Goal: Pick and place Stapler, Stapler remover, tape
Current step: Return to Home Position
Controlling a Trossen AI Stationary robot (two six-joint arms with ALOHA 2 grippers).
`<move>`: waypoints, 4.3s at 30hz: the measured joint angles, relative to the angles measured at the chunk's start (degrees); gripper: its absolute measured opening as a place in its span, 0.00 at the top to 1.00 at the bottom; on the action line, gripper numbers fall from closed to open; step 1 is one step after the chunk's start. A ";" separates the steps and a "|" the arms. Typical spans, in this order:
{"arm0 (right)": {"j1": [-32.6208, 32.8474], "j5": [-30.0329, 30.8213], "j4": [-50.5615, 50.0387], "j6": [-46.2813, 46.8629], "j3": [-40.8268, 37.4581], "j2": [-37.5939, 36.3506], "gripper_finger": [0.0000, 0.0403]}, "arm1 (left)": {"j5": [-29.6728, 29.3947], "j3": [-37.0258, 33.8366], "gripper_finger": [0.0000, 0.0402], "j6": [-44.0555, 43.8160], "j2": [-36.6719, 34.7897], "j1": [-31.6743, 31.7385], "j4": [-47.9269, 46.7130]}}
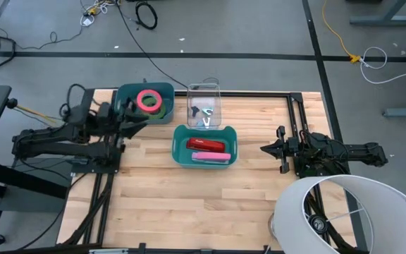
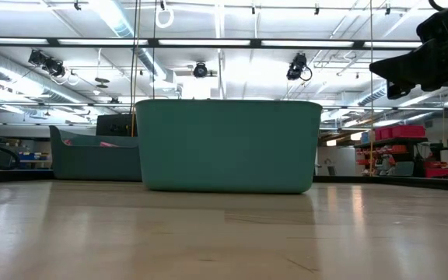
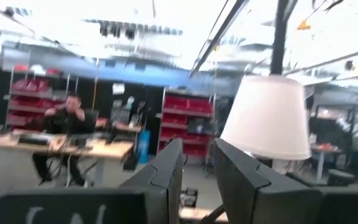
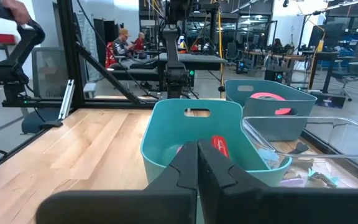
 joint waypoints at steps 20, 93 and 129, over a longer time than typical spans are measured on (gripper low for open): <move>0.00 0.00 -0.01 0.00 0.00 0.00 1.00 | 0.01 -24.65 0.77 -2.24 -22.31 -2.48 13.09; 0.00 -0.01 -0.01 0.00 0.00 0.00 1.00 | -3.06 -34.30 0.77 4.43 -31.10 -6.27 -17.21; 0.00 -0.01 -0.02 0.00 0.00 0.00 1.00 | -3.02 -34.37 0.77 4.41 -30.83 -6.24 -14.78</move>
